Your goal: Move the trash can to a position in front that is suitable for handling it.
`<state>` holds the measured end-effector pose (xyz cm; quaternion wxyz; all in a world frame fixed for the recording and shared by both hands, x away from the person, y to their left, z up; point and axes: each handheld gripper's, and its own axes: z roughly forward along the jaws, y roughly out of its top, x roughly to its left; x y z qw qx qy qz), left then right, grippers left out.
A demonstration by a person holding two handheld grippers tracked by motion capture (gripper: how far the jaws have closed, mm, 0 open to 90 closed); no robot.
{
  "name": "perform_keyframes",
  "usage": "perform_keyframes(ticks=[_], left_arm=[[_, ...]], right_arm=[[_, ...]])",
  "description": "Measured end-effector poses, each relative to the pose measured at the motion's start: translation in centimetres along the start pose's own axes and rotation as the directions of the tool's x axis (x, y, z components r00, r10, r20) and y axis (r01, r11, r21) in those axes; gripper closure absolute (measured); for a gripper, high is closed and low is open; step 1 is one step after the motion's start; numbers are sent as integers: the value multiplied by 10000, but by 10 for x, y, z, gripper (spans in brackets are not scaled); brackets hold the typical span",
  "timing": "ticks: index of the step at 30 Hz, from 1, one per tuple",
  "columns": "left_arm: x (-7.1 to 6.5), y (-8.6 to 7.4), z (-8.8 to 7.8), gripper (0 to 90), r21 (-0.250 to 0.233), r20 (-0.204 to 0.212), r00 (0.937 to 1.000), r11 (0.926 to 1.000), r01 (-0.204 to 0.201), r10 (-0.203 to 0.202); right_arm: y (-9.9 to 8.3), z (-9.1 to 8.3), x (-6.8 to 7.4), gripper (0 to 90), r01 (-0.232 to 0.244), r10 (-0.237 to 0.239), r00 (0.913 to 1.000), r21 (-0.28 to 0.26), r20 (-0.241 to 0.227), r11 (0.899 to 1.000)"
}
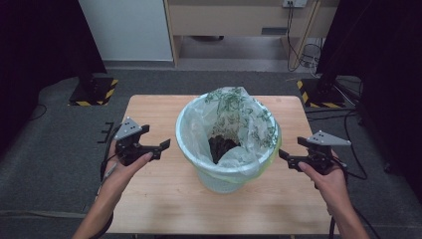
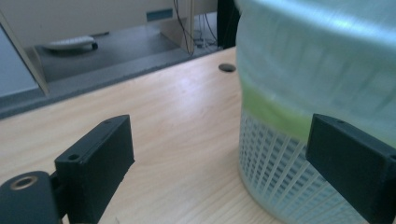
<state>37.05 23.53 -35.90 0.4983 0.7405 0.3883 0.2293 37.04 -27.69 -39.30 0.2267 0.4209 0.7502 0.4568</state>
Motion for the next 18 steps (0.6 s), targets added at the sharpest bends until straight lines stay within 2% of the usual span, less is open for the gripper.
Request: perform_keyframes(ticks=[6,10,15,18], left_arm=[[-11,22,-7,73,-348,332,9994,9994,-52,64],[-21,34,-6,66,-518,663,9969,9979,-397,431],[-33,44,-3,70,-631,1114,9929,9974,-346,415],[-39,51,1,76,-619,1246,9911,9973,-403,478]], right_arm=[[20,-10,2,306,182,-186,9997,-331,-135,9993],[28,-9,5,326,34,-41,9998,-303,-203,9995],[36,-12,4,357,-105,98,9999,-512,-139,9986],[39,-13,5,364,2,-7,9999,-460,-119,9989]])
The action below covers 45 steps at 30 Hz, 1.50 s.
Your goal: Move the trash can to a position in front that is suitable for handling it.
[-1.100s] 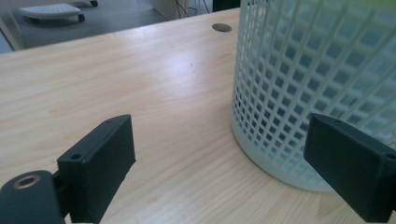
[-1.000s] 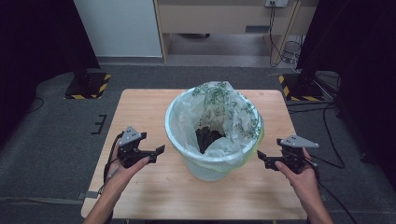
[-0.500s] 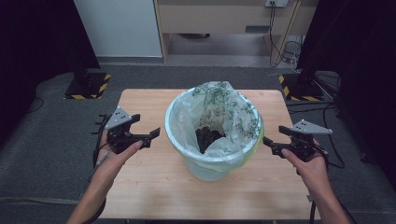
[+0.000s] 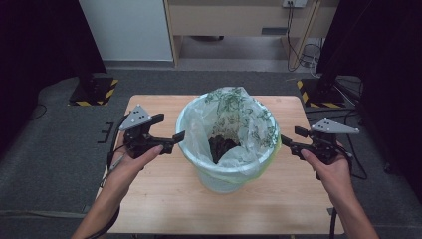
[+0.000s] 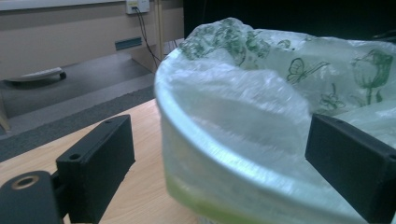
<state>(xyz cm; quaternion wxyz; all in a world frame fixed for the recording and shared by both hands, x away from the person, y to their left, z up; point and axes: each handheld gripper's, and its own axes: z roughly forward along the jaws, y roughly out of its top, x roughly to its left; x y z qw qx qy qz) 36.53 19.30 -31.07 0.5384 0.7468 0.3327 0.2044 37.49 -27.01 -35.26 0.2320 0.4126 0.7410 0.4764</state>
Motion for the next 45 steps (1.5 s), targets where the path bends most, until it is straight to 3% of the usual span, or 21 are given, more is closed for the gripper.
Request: perform_keyframes(ticks=[7,12,14,16,20,24,26,30,34,40,45], left_arm=[[-11,16,18,101,641,203,9998,9979,47,-60],[-19,20,34,75,1256,449,9977,9905,-556,503],[-21,20,39,101,1381,311,9960,9866,-868,833],[-21,20,41,219,1485,172,9954,9843,-956,941],[-19,19,43,529,1547,-71,9875,9758,-1545,1575],[-14,21,43,822,1486,-159,9871,9767,-1550,1590],[-12,24,42,893,1345,-201,9891,9807,-1416,1456],[-9,35,38,899,801,-284,9939,9913,-1041,1067],[-9,48,34,900,326,-289,9964,9964,-788,797],[-9,61,34,900,-154,16,9996,9994,-299,299],[-15,64,38,900,-185,123,9993,9992,-356,358]], right_arm=[[11,-2,2,375,64,-65,10000,-74,-56,10000],[21,-2,3,370,139,-139,9999,-39,-57,9999],[24,-2,3,365,153,-153,9999,-54,-73,9999],[27,-2,4,359,156,-157,9998,-96,-96,9998],[33,-4,6,348,268,-271,9995,-120,-183,9996],[38,-5,10,345,378,-384,9989,-236,-251,9990],[41,-6,13,341,465,-470,9987,-270,-198,9986],[47,-6,18,333,589,-597,9979,-310,-256,9978],[54,-5,23,328,716,-732,9965,-400,-403,9966],[61,-3,34,315,868,-902,9934,-493,-711,9950],[65,-4,40,305,920,-975,9907,-609,-946,9939]])
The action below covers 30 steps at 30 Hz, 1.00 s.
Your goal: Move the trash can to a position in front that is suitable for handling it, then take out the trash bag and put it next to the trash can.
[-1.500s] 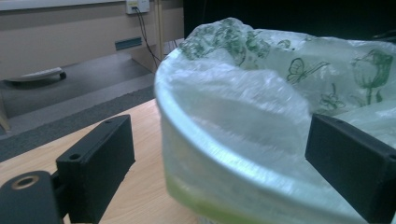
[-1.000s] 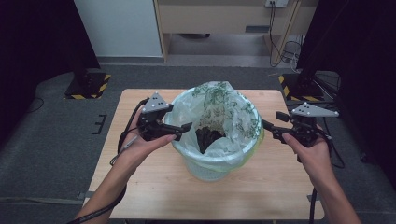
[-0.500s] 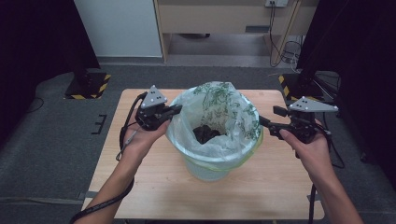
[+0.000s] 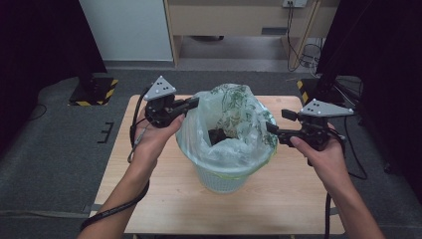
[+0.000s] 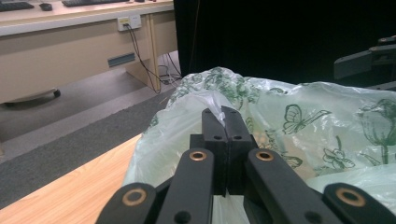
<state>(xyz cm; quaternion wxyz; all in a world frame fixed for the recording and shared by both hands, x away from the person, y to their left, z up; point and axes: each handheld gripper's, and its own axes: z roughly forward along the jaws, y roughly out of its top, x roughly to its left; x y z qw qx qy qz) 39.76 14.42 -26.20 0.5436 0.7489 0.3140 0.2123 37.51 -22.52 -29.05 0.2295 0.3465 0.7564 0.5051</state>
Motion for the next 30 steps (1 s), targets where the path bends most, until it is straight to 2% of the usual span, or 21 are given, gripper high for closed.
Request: perform_keyframes(ticks=[5,7,10,12,14,16,20,24,27,30], left_arm=[[-1,3,1,900,1,-14,10000,10000,12,-12],[-2,4,1,900,-18,-47,10000,10000,20,-20],[-1,7,0,900,-117,-49,10000,9999,49,-49],[0,9,-1,900,-163,-66,9999,9998,93,-94],[1,11,-2,900,-330,-60,9996,9991,260,-262],[1,13,-2,900,-559,115,9987,9972,502,-497],[-4,17,-1,900,-866,645,9950,9929,815,-761],[-9,23,0,900,-1026,885,9932,9911,847,-757],[-14,25,1,900,-1015,1293,9891,9913,833,-699],[-21,25,4,899,-754,1362,9897,9957,538,-431]], right_arm=[[7,-5,5,285,22,-28,9997,-244,-247,9997],[11,-8,13,240,121,-148,9974,-387,-708,9992],[13,-8,21,192,384,-418,9917,-307,-1213,9988],[13,-8,28,164,579,-623,9849,-315,-1615,9978],[12,-7,32,156,674,-723,9814,-333,-1778,9972],[11,-5,35,130,733,-775,9770,-284,-1986,9969],[9,5,38,103,1011,-1010,9731,-99,-2070,9948],[10,20,37,94,1176,-1088,9735,324,-2012,9925],[11,29,37,161,1368,-1255,9742,482,-1873,9894],[13,35,39,278,1632,-1499,9728,633,-1766,9846]])
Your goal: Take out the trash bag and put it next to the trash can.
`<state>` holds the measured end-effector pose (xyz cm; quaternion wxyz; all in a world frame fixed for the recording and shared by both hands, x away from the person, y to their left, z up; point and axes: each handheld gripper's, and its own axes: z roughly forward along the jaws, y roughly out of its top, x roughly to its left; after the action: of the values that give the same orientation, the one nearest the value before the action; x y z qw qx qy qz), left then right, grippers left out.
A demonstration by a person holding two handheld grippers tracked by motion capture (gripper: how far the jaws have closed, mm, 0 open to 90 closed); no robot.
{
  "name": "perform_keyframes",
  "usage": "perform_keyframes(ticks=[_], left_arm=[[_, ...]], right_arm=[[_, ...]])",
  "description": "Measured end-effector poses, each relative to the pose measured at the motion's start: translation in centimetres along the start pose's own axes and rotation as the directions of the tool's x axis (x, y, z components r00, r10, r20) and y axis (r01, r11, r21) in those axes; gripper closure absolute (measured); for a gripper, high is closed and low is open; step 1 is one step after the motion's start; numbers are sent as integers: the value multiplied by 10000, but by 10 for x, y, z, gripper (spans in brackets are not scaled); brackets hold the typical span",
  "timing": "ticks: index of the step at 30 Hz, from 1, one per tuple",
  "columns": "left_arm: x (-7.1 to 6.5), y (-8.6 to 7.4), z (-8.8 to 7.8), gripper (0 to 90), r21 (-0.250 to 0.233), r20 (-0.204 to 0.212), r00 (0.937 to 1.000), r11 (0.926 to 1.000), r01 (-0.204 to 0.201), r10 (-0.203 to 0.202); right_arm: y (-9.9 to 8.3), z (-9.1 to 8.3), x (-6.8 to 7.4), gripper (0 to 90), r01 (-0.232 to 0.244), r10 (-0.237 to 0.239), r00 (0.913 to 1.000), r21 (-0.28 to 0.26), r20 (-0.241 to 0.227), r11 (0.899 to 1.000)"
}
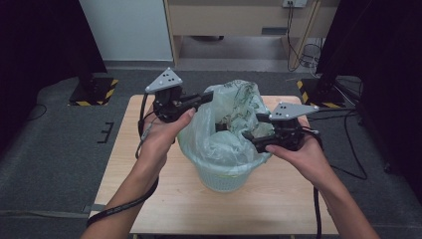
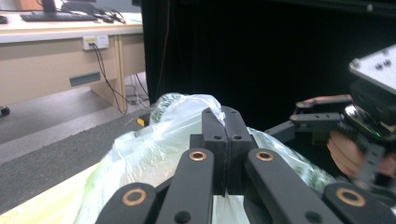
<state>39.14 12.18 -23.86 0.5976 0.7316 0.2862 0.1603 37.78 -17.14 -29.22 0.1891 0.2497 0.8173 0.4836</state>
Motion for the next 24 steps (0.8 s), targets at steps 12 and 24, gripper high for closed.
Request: perform_keyframes(ticks=[12,24], left_arm=[[-1,-7,4,899,186,143,9999,9998,-94,91],[-8,-13,20,898,766,245,9981,9954,-580,562]], right_arm=[[9,3,-4,890,288,-284,9991,-136,301,9995],[40,-3,-8,900,225,-201,9994,-867,277,9960]])
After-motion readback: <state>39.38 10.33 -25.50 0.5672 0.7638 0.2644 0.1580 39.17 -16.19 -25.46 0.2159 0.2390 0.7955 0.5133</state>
